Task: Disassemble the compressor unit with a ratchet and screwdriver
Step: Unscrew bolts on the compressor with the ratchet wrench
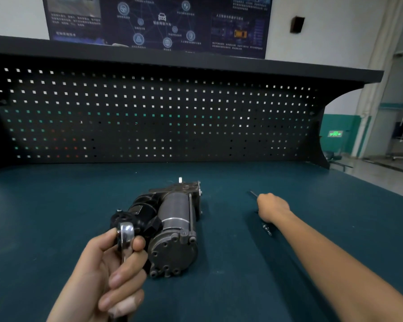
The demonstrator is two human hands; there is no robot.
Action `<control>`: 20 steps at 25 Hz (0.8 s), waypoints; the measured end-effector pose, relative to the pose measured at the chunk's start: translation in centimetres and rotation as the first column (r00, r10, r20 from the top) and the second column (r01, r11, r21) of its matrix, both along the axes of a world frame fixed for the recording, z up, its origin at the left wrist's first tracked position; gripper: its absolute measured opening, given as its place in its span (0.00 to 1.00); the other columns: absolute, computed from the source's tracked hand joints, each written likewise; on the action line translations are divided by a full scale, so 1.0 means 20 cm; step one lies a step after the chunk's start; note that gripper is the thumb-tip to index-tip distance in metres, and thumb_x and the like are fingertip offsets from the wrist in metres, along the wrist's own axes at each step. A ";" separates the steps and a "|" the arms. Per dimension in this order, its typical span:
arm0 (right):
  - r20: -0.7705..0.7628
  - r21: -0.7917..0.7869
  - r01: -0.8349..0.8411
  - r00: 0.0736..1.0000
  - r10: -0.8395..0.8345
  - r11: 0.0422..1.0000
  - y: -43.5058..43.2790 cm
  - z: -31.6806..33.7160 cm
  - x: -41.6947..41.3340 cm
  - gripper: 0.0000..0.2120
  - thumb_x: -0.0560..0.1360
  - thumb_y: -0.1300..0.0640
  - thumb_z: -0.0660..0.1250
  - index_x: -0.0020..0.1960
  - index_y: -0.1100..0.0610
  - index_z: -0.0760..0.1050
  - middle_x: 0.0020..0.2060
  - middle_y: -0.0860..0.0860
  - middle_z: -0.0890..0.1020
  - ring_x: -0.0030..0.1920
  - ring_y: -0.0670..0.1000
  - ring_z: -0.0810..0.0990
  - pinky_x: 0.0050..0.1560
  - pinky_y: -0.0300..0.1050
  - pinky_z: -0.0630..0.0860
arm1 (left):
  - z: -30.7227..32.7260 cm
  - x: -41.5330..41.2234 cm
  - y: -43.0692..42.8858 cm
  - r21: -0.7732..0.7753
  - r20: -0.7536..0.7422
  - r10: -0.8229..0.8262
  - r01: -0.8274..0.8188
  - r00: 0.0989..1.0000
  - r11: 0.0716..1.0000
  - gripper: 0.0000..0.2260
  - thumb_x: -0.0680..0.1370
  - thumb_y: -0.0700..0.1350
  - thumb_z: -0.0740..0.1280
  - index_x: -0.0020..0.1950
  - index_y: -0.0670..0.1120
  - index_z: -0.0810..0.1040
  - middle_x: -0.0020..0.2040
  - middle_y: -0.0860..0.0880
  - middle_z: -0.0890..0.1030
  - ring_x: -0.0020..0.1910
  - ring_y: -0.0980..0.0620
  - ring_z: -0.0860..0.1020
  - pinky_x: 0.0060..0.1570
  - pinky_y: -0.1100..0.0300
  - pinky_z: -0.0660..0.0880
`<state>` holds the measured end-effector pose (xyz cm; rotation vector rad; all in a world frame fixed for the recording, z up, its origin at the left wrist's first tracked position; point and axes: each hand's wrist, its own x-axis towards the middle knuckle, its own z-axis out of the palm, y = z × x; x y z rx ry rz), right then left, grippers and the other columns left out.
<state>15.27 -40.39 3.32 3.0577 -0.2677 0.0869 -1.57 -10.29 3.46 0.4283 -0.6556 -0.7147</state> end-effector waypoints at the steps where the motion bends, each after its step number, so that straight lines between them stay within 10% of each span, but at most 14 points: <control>1: -0.010 0.001 -0.018 1.000 0.018 1.000 0.00 0.00 0.02 0.12 0.75 0.66 0.58 0.57 0.60 0.73 0.55 0.56 0.77 0.52 0.56 0.77 0.43 0.44 0.70 | 0.01 0.00 0.00 0.005 0.009 -0.001 0.001 1.000 1.000 0.25 0.81 0.50 0.42 0.62 0.35 0.69 0.38 0.43 0.65 0.24 0.53 0.54 0.29 0.58 0.60; 6: -0.049 0.012 -0.070 0.996 0.071 0.997 -0.02 0.01 0.04 0.13 0.74 0.67 0.59 0.56 0.61 0.76 0.54 0.57 0.78 0.49 0.57 0.77 0.43 0.45 0.74 | -0.02 0.02 0.03 -0.030 -0.026 0.027 -0.027 0.999 0.999 0.24 0.82 0.51 0.44 0.60 0.35 0.71 0.37 0.44 0.65 0.24 0.52 0.59 0.33 0.57 0.64; 9: 0.239 0.260 -0.167 0.965 0.104 0.951 0.07 0.08 -0.01 0.10 0.75 0.66 0.60 0.51 0.63 0.78 0.49 0.57 0.81 0.49 0.57 0.79 0.49 0.47 0.76 | 0.02 -0.04 -0.01 0.047 -0.111 0.239 -0.236 0.965 0.971 0.15 0.78 0.50 0.61 0.48 0.38 0.78 0.28 0.47 0.66 0.22 0.52 0.61 0.22 0.61 0.65; 11: 0.350 0.817 -0.328 0.936 0.043 0.474 0.24 0.18 -0.15 0.05 0.74 0.67 0.65 0.41 0.62 0.78 0.39 0.57 0.81 0.39 0.53 0.80 0.42 0.44 0.78 | 0.03 -0.07 -0.03 0.256 -0.167 0.573 -0.526 0.802 0.811 0.15 0.70 0.52 0.67 0.33 0.40 0.76 0.20 0.52 0.61 0.18 0.56 0.50 0.13 0.71 0.58; 13: 0.301 0.943 -0.273 0.944 0.135 -0.191 0.43 0.26 -0.34 0.07 0.73 0.69 0.66 0.37 0.62 0.76 0.32 0.55 0.82 0.30 0.47 0.81 0.33 0.36 0.77 | 0.05 -0.10 -0.05 0.289 -0.169 0.657 -0.600 0.735 0.746 0.17 0.71 0.54 0.61 0.29 0.43 0.75 0.19 0.53 0.59 0.18 0.58 0.47 0.14 0.75 0.54; 14: 0.289 0.919 -0.210 0.934 0.208 -0.335 0.52 0.27 -0.44 0.07 0.72 0.70 0.66 0.37 0.62 0.76 0.30 0.54 0.82 0.29 0.46 0.81 0.31 0.34 0.77 | 0.05 -0.10 -0.05 0.288 -0.181 0.668 -0.611 0.722 0.738 0.18 0.72 0.54 0.60 0.29 0.43 0.76 0.19 0.54 0.59 0.18 0.58 0.47 0.14 0.75 0.53; 20: 0.215 0.840 0.020 0.905 0.367 -0.542 0.80 0.25 -0.78 0.09 0.71 0.73 0.64 0.36 0.62 0.75 0.32 0.56 0.83 0.31 0.49 0.83 0.31 0.33 0.78 | 0.05 -0.11 -0.06 0.259 -0.158 0.706 -0.661 0.690 0.704 0.18 0.73 0.55 0.59 0.30 0.44 0.76 0.18 0.54 0.60 0.15 0.61 0.50 0.13 0.75 0.54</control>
